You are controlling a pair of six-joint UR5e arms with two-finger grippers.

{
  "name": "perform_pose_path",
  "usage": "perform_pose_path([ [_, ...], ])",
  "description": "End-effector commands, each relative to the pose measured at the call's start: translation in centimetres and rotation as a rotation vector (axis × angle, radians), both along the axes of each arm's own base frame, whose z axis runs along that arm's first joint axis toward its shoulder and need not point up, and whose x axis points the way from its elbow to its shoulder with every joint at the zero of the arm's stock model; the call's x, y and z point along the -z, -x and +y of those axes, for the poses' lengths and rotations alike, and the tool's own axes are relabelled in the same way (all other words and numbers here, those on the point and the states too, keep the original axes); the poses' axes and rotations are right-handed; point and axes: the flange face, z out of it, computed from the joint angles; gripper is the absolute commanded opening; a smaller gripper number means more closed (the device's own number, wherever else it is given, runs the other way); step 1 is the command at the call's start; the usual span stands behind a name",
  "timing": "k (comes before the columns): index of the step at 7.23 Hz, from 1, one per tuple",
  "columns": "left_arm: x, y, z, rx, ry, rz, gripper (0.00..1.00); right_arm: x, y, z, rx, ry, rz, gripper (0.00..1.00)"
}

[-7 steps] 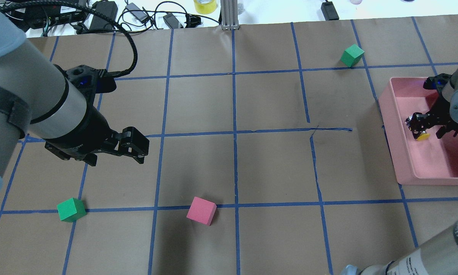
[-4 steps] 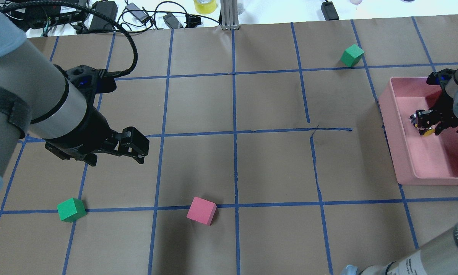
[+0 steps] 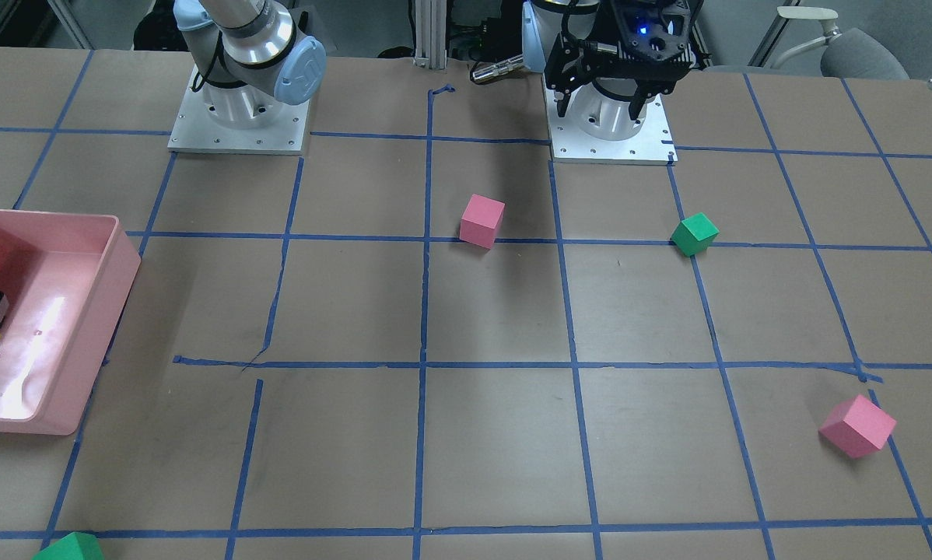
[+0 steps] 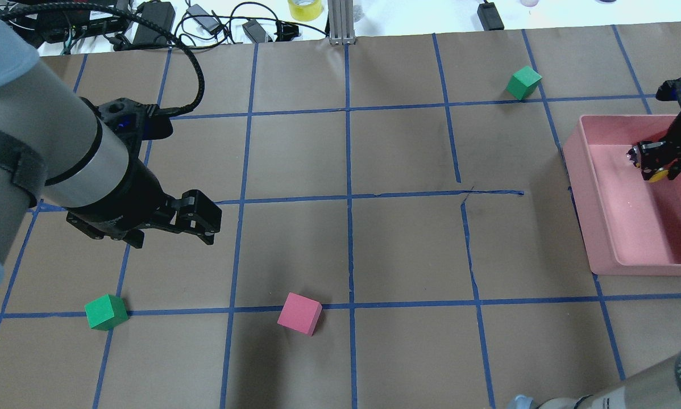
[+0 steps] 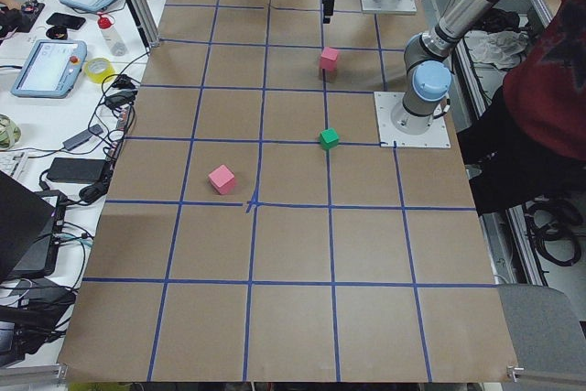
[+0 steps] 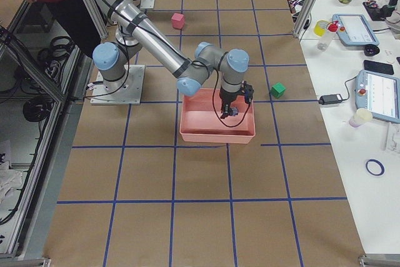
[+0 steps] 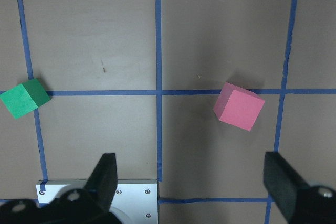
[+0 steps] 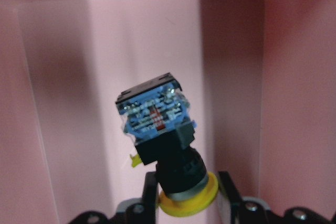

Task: Align button upright
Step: 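Carry the button with the right gripper to the table center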

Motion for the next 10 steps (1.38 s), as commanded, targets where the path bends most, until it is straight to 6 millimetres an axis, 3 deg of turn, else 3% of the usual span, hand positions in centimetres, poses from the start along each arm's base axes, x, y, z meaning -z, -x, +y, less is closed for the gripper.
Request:
perform_pose_path([
  [1, 0.0, 0.0, 0.0, 0.0, 0.0, 0.0, 1.0, -7.2, -2.3, 0.3, -0.023, 0.01, -0.047, 0.0],
  [2, 0.0, 0.0, 0.0, 0.001, 0.0, -0.002, 1.0, -10.2, -4.0, -1.3, -0.056, 0.02, -0.052, 0.0],
  [3, 0.0, 0.0, 0.0, 0.0, 0.0, 0.0, 1.0, -12.5, -8.1, -3.3, -0.109, 0.052, -0.036, 0.0],
  [5, 0.0, 0.0, 0.0, 0.0, -0.002, -0.002, 1.0, -9.5, -17.9, -6.3, -0.079, 0.047, -0.094, 0.0],
  [7, 0.0, 0.0, 0.0, 0.001, -0.002, -0.002, 1.0, -7.1, -32.0, -6.8, 0.005, 0.054, -0.098, 0.0],
  [8, 0.0, 0.0, 0.0, 0.0, -0.002, -0.002, 1.0, -4.5, -38.4, -7.0, 0.024, 0.067, -0.096, 0.0],
  [10, 0.0, 0.0, 0.0, 0.001, -0.002, -0.002, 1.0, -0.3, -46.5, -7.4, 0.047, 0.049, -0.094, 0.0],
])
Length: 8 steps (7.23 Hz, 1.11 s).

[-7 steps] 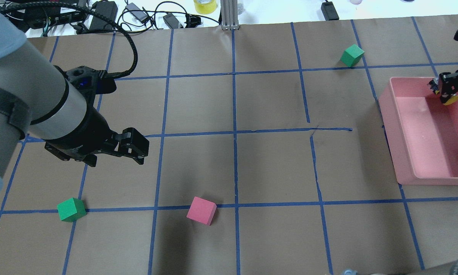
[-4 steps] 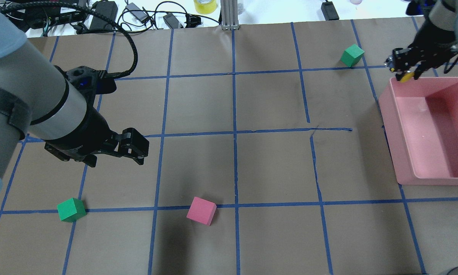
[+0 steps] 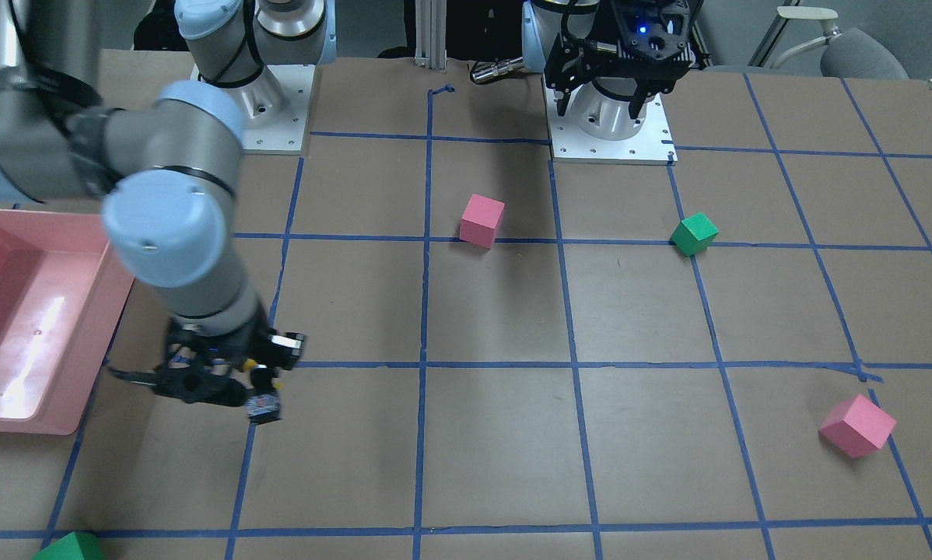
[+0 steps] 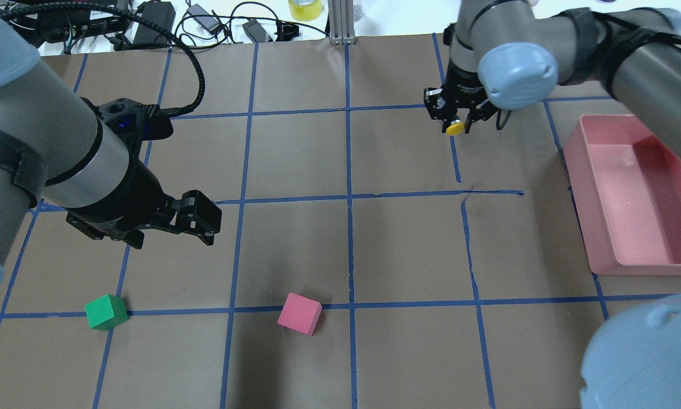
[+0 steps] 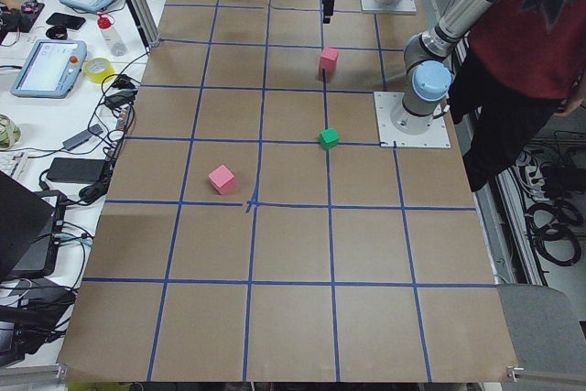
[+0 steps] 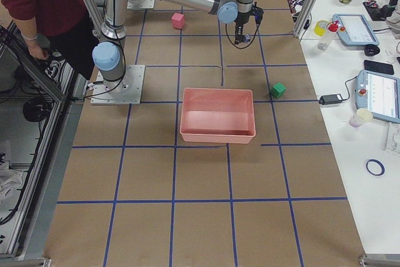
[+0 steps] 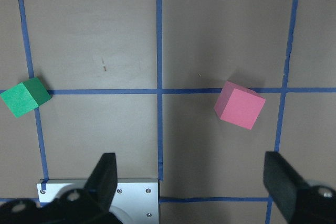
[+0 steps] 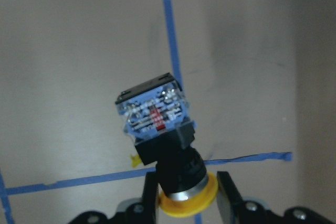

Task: Align button upright
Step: 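Carry the button with the right gripper to the table center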

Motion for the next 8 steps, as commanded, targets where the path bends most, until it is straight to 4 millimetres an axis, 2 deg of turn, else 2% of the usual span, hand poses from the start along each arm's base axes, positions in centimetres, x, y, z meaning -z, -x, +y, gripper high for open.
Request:
perform_pose_path([
  [1, 0.0, 0.0, 0.0, -0.001, 0.0, 0.001, 1.0, 4.7, -10.0, 0.4, 0.041, -0.008, 0.002, 0.0],
  [2, 0.0, 0.0, 0.0, 0.001, 0.0, 0.001, 1.0, 5.8, -12.7, 0.8, 0.046, -0.013, 0.006, 0.0],
  [4, 0.0, 0.0, 0.0, 0.001, 0.0, 0.001, 1.0, 8.5, -15.9, 0.7, 0.108, -0.017, -0.077, 0.0],
  [6, 0.0, 0.0, 0.0, 0.001, 0.0, -0.001, 1.0, 9.6, -16.5, 0.6, 0.143, -0.031, -0.078, 0.0],
  [8, 0.0, 0.0, 0.0, 0.001, 0.0, -0.001, 1.0, 10.0, -17.1, 0.9, 0.157, -0.036, -0.084, 0.0],
])
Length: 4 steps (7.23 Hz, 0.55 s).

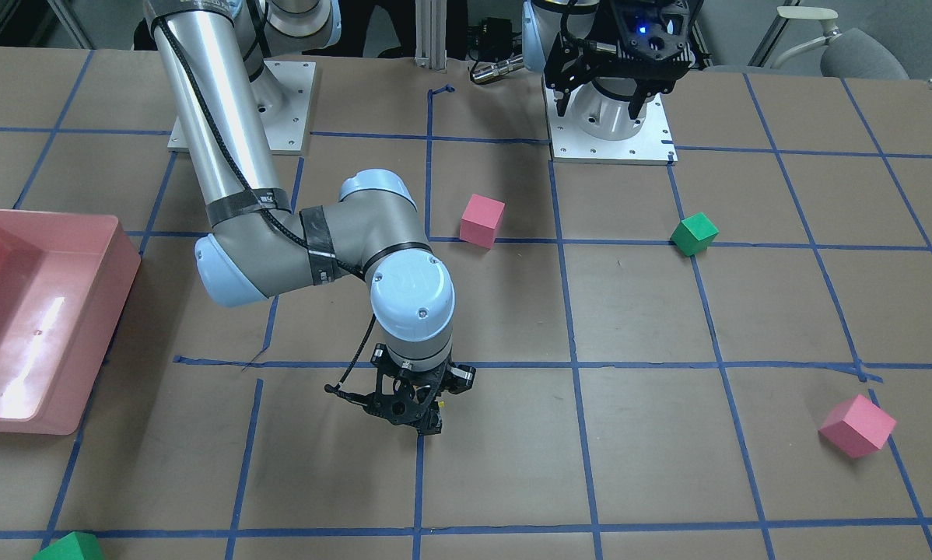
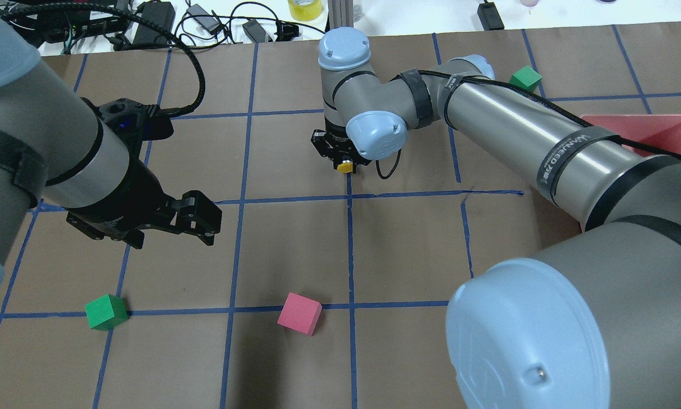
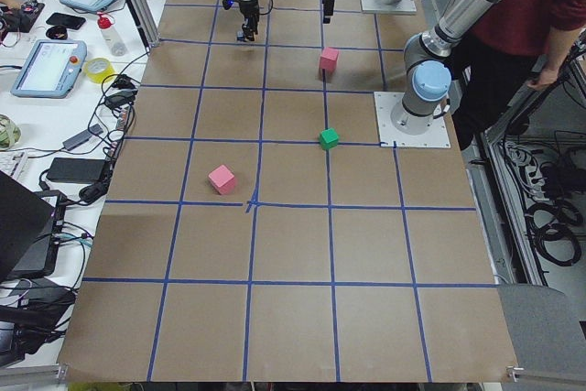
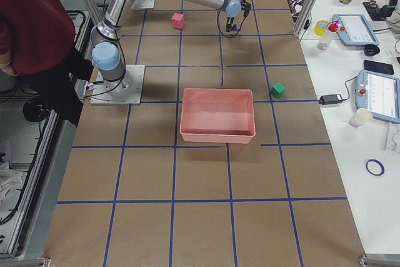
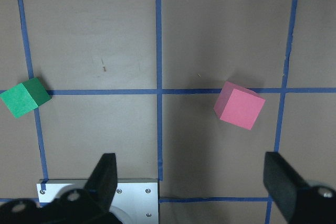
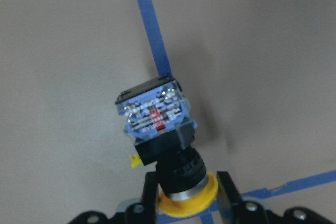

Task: Align button upright
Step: 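Carry the button with the right gripper to the table center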

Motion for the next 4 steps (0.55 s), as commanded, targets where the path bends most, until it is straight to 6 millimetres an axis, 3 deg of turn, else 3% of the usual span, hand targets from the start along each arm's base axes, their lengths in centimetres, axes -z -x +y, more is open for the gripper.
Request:
perform_pose_path([
  [1, 0.0, -0.05, -0.02, -0.001, 0.0, 0.0, 1.0, 1.07, -0.61, 0.17, 0.015, -0.026, -0.027, 0.0],
  [2, 0.0, 0.0, 0.0, 0.0, 0.0, 0.0, 1.0, 1.28, -0.68, 0.17, 0.013, -0.03, -0.033, 0.05],
  [3, 0.0, 0.0, 0.0, 0.0, 0.0, 0.0, 1.0, 1.44, -0.95, 0.31, 0.014, -0.04, -0.061, 0.69],
  [4, 0.15, -0.03, 0.02, 0.0, -0.003, -0.003, 1.0, 1.15, -0.9, 0.48, 0.007, -0.036, -0.065, 0.87],
])
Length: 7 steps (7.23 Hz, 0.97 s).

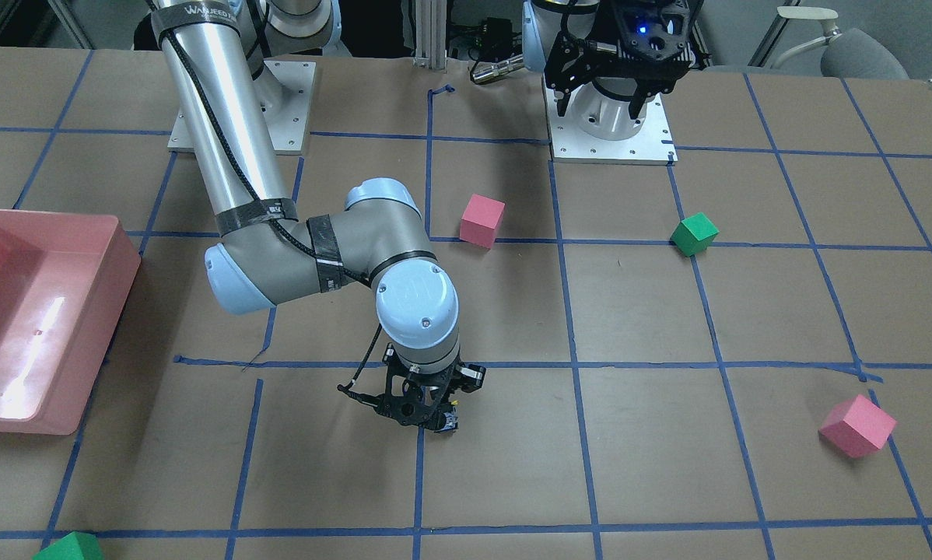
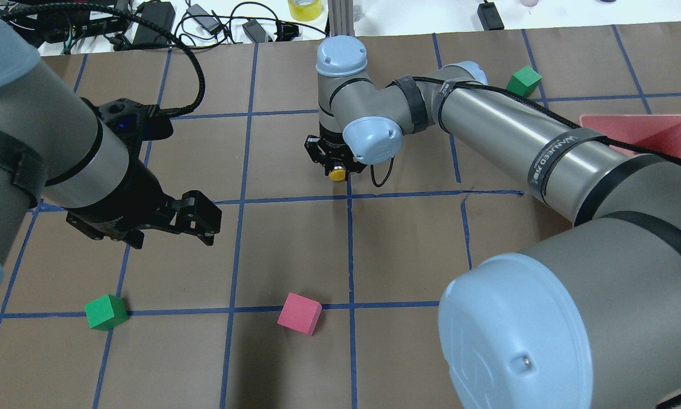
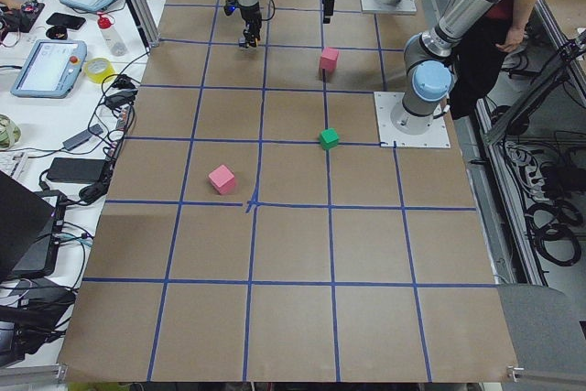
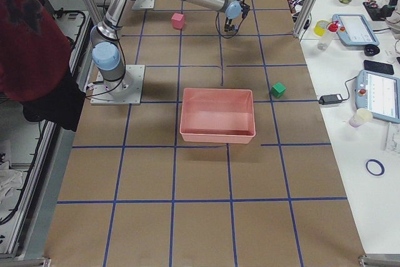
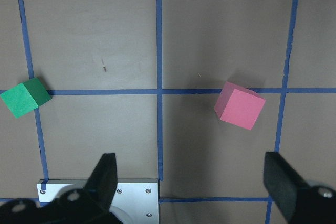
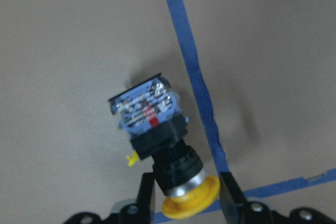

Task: Align button upright
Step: 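Set the button down on the table and open the right gripper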

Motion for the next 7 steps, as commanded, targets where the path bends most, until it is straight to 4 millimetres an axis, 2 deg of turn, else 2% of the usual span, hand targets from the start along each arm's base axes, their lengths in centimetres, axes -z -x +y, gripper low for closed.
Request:
perform_pose_path([
  [1, 0.1, 0.0, 0.0, 0.0, -0.002, 0.001, 1.0, -0.9, 0.0, 0.1, -0.008, 0.009, -0.016, 0.97],
  [2, 0.0, 0.0, 0.0, 0.0, -0.001, -0.002, 1.0, -3.4, 0.5, 0.3, -0.008, 0.04, -0.002, 1.0],
  [3, 0.0, 0.0, 0.0, 0.0, -0.001, -0.001, 1.0, -6.7, 2.4, 1.3, -0.028, 0.05, 0.044, 1.0],
  [4, 0.0, 0.0, 0.0, 0.0, -0.001, -0.001, 1.0, -9.1, 4.8, 1.6, -0.052, 0.027, 0.074, 1.0],
  [5, 0.0, 0.0, 0.0, 0.0, -0.001, -0.001, 1.0, -11.7, 8.9, 1.8, -0.038, -0.005, 0.074, 1.0],
  [7, 0.0, 0.0, 0.0, 0.0, -0.001, 0.001, 1.0, -16.5, 20.1, 2.3, -0.073, -0.015, 0.051, 1.0],
])
